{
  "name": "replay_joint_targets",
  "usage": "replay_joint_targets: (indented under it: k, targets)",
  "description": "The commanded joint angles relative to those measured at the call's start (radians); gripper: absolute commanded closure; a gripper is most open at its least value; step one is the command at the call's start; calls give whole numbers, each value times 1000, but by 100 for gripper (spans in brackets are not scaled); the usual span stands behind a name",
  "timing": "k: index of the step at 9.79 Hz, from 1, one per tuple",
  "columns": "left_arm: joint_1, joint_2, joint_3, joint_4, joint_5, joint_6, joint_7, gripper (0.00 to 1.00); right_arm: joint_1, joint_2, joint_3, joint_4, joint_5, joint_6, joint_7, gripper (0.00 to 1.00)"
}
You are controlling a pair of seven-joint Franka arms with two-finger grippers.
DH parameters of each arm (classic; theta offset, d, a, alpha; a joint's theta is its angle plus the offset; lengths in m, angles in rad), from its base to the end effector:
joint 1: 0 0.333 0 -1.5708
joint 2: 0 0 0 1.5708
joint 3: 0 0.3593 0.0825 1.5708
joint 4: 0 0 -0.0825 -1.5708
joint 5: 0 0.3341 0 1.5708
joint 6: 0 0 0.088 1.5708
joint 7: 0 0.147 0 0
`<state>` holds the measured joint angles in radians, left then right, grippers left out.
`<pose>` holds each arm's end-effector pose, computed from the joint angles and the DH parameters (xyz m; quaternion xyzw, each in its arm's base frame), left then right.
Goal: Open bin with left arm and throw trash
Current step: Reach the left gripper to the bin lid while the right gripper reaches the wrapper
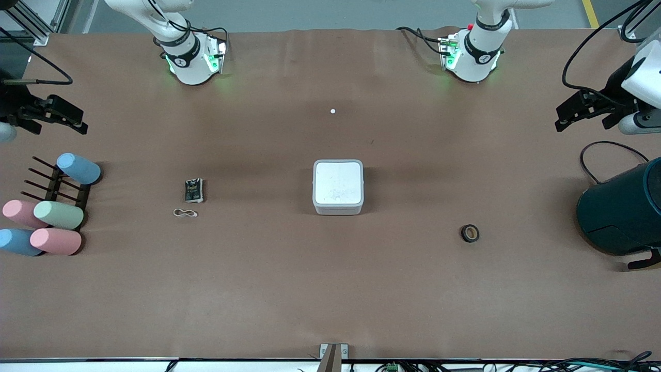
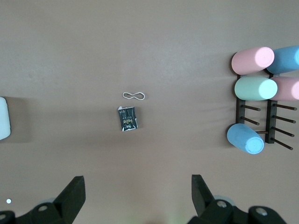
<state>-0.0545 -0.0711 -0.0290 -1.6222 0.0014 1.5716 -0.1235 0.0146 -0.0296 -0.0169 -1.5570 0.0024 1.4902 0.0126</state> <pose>0.4785 -0.0404 0.6411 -0.9997 -0.0200 -0.0104 0.0007 0.4845 -0.0009 0.6413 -0.9998 0.0074 0.0186 0.0014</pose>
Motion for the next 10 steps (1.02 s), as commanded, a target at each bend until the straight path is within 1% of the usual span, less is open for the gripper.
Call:
replay_joint_targets:
  k: [1, 2, 3, 4, 5, 6, 7, 8, 9, 10]
  targets:
    - [2, 10, -5, 21, 9, -11, -8, 0, 1, 2, 0, 6, 11, -8, 7, 0]
    - [-2, 16, -6, 19, 8, -15, -8, 0, 1, 2, 0, 5, 11, -10, 7, 0]
    - [-27, 28, -23, 10, -15, -66, 10, 0, 2, 4, 0, 0, 11, -10, 6, 0]
    - [-91, 37, -70, 7, -49, -118, 1, 2, 14, 26, 0, -17, 11, -10, 18, 0]
    - [-149, 59, -118, 13, -50, -119, -11, 30, 39, 68, 0, -24, 13, -10, 48, 1]
    - [-186, 88, -152, 21, -46, -89, -13, 57, 63, 100, 0, -64, 11, 11, 64, 2]
    - [-212, 178, -181, 21, -50, -5, -7, 83, 71, 112, 2, -142, 14, 97, 64, 2]
    - [-241, 262, -219, 28, -47, 95, -11, 100, 82, 111, 2, -240, 27, 199, 63, 1]
    - [-296, 360, -236, 57, -47, 214, -33, 100, 105, 111, 2, -352, 28, 320, 60, 1]
    - [-339, 460, -236, 89, -43, 317, -118, 100, 113, 109, 2, -477, 28, 460, 60, 1]
